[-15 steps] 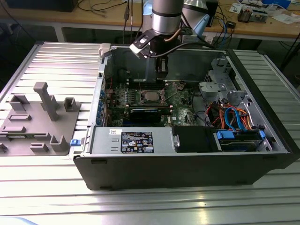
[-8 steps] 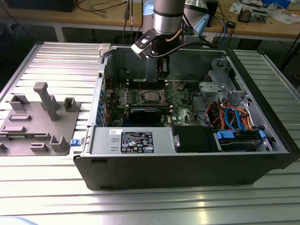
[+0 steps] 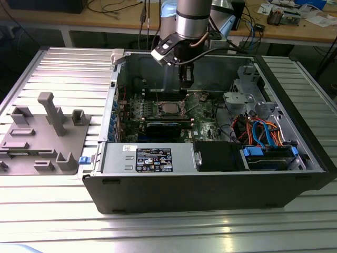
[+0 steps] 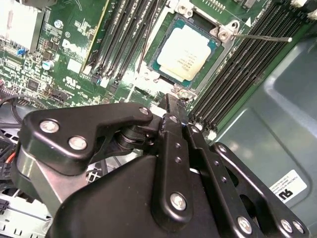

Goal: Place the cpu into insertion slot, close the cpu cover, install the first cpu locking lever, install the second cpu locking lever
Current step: 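Close the cpu cover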

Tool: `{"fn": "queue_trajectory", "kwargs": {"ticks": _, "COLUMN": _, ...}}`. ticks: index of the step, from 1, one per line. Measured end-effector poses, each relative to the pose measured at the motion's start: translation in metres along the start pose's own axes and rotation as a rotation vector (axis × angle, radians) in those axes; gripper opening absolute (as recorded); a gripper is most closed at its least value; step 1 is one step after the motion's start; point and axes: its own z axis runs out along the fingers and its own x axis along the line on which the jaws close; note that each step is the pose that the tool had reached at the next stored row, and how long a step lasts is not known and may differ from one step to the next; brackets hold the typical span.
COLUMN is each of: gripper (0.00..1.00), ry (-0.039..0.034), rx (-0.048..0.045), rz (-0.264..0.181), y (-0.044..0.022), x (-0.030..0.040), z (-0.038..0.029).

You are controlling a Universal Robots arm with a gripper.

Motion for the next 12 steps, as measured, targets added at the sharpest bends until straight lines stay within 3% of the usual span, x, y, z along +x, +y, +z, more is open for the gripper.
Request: {"fn": "queue_trajectory", "kwargs": {"ticks": 12, "gripper": 0.11, "ry": -0.0012, "rx": 0.0000, "rz": 0.000, "y": 0.0109, "x": 0.0000, "z": 0.0002}}
